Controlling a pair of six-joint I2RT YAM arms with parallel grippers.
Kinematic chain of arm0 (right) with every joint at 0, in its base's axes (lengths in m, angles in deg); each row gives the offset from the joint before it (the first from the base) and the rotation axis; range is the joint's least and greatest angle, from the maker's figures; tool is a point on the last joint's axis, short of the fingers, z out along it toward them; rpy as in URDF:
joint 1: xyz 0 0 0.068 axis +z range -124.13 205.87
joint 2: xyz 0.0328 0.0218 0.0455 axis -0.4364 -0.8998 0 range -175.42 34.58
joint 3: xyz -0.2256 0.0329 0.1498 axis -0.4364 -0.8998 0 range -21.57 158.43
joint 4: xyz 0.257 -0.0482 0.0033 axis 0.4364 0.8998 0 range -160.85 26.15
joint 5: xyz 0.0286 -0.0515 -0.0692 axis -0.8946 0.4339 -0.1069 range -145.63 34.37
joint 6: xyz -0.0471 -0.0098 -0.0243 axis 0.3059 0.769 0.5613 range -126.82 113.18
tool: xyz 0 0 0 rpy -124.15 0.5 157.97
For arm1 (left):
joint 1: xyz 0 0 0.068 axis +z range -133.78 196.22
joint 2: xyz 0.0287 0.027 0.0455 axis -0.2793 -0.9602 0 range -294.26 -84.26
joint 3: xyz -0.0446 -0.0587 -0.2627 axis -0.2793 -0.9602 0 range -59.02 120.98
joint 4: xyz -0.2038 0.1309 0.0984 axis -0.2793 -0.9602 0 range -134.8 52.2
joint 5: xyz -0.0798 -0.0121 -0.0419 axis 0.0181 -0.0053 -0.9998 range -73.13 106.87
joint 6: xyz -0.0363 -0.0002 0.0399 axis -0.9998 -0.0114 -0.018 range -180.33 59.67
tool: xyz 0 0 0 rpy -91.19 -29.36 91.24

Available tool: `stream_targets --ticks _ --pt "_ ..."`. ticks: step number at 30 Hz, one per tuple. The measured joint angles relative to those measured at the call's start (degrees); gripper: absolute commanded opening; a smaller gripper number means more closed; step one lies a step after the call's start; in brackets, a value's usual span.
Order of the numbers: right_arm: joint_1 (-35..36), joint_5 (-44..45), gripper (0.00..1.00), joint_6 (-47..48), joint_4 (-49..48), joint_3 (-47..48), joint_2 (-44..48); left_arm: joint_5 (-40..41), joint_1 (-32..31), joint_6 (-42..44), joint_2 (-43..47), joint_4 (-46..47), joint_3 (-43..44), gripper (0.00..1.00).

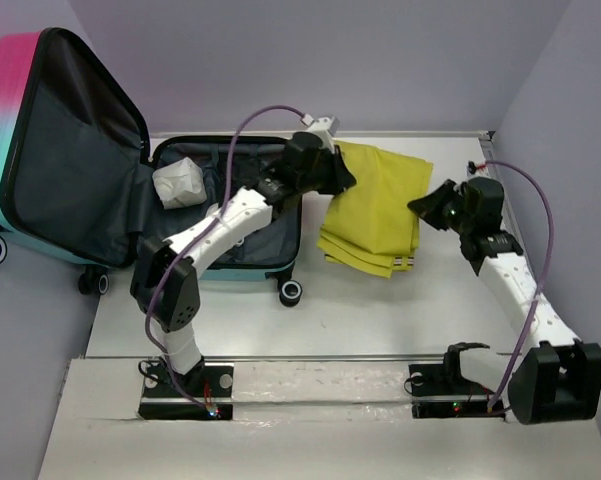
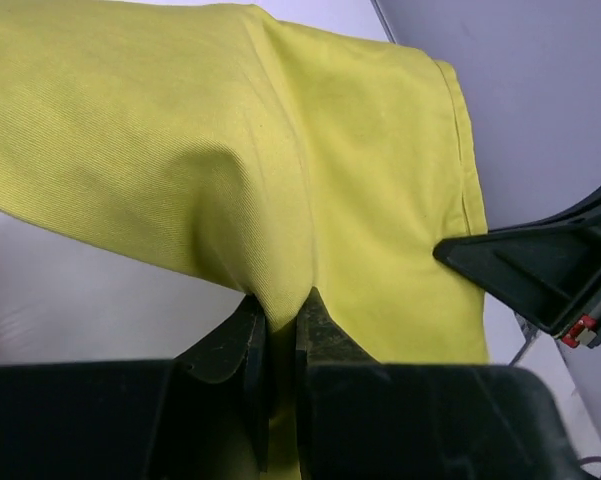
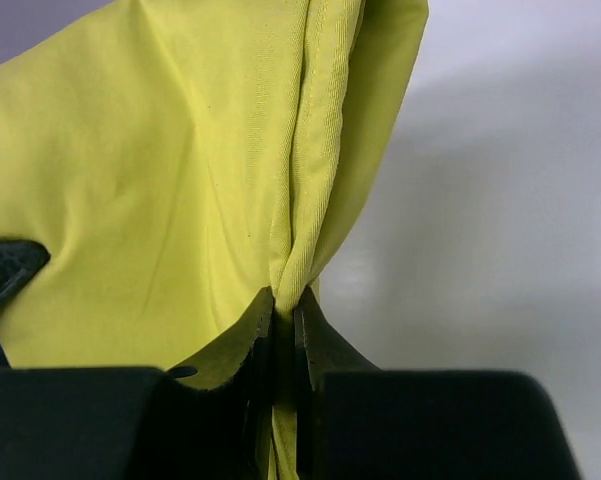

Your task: Pack the luggage

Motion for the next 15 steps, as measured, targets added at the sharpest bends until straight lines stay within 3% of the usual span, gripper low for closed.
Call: stream_targets --ticks 9,11,12,13,15 --pt "26.6 8.7 0.07 -1.2 -2.6 33.9 -28.6 0.5 24.5 2.2 12.0 -11.2 -0.9 0.06" --pt "31.1 9.6 0.11 -1.3 -2.9 43.5 -37.8 2.1 30.6 3.3 13.4 -13.0 -1.2 0.31" --pt "32.8 9.9 0.21 -1.4 -3.2 47.3 -41.8 3.0 33.3 3.8 13.5 -13.6 -1.2 0.48" --pt "34.2 10.1 0.52 -1.4 -3.7 50.2 -45.3 3.8 35.7 4.2 13.4 -14.3 -1.2 0.80" --pt "36.4 8.9 0.82 -0.9 -1.1 58.4 -53.4 5.4 39.0 5.6 12.3 -15.4 -1.0 0.99"
